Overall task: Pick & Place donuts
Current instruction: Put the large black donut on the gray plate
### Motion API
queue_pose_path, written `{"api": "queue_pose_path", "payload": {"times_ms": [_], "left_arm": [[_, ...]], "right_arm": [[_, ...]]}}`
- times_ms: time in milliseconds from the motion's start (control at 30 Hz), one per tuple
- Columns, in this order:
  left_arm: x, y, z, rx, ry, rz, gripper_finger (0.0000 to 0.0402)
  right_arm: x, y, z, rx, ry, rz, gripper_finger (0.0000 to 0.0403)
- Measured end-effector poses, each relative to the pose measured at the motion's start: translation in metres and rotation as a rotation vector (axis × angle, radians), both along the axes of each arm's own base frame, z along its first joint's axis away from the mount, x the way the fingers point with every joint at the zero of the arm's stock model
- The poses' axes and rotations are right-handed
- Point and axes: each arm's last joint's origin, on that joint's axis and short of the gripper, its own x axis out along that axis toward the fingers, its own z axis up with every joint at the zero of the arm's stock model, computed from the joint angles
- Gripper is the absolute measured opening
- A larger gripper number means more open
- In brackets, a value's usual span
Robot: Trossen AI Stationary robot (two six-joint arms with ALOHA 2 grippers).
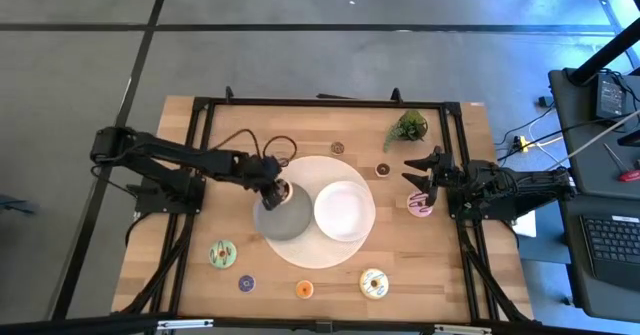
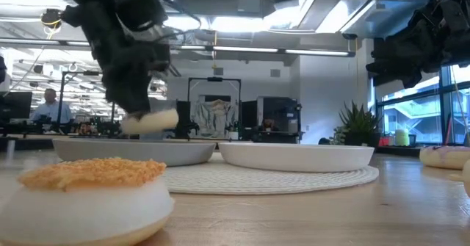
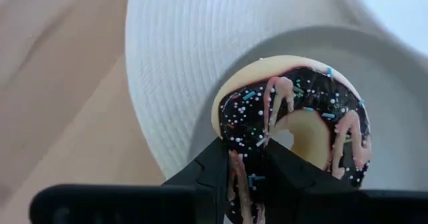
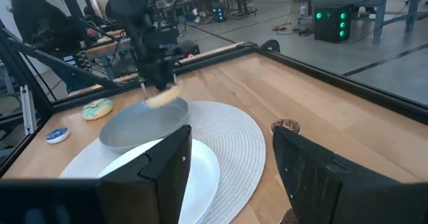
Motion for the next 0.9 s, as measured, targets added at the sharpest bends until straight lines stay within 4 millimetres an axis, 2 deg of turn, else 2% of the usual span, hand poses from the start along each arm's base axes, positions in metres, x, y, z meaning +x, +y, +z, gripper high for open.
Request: {"api": "queue_pose_path", "payload": {"times_ms": [300, 767, 900], "left_arm": [[0.008, -0.001, -0.023, -0.015, 0.083, 0.009, 0.0065], [0.008, 0.000, -0.023, -0.060, 0.078, -0.005, 0.0093], [0.009, 0.000, -0.023, -0.059, 0.072, -0.004, 0.0112]], "right_arm": [[0.000, 0.000, 0.000, 0.005, -0.001, 0.000, 0.0211], [0.000, 0.000, 0.000, 0.000, 0.000, 0.000, 0.0211], [0.000, 0.000, 0.000, 0.000, 0.000, 0.000, 0.0211]]}}
